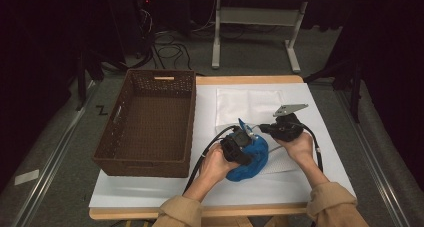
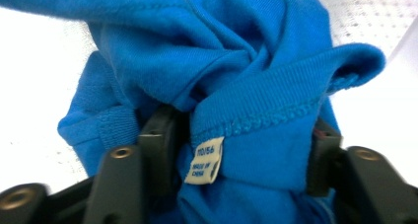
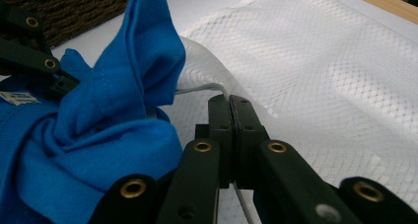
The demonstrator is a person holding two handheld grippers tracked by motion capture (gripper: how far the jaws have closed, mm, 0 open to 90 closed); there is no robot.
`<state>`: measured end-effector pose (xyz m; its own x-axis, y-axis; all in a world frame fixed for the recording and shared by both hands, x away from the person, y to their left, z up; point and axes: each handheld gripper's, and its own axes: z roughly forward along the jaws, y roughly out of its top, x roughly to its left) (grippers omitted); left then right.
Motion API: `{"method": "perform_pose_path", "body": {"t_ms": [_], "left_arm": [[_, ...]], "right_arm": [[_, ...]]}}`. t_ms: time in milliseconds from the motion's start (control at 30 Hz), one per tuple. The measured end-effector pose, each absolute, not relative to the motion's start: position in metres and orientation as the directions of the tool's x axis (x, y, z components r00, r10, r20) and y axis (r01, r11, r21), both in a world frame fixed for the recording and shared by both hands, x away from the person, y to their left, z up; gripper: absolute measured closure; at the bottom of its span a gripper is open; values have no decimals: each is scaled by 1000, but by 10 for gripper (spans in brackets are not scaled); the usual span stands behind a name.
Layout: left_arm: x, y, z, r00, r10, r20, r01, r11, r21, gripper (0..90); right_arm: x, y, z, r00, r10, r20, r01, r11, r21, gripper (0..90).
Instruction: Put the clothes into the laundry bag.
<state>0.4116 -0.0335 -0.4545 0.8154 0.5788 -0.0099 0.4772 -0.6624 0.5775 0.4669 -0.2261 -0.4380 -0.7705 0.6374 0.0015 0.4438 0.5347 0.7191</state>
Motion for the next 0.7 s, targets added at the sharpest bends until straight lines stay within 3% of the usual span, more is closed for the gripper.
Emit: {"method": "perform_pose_path", "body": {"t_ms": [167,400,533,700], "left_arm": [[406,-30,-447,818,576,1,459,-654,601,315],[402,-24,-440,817,576,-22,458,-626,631,284],[400,-21,-437,823,568,-27,439,-604,665,367],[401,-23,-438,825,565,-16,431,-612,663,569]], "right_arm": [[467,-227,-438,-768,641,-1,443,532,721,900],[467,-225,-437,-767,642,-5,443,535,720,900],[467,-225,-437,-766,643,-5,444,535,718,900],[467,-225,-435,-769,640,-5,443,538,717,900]]}}
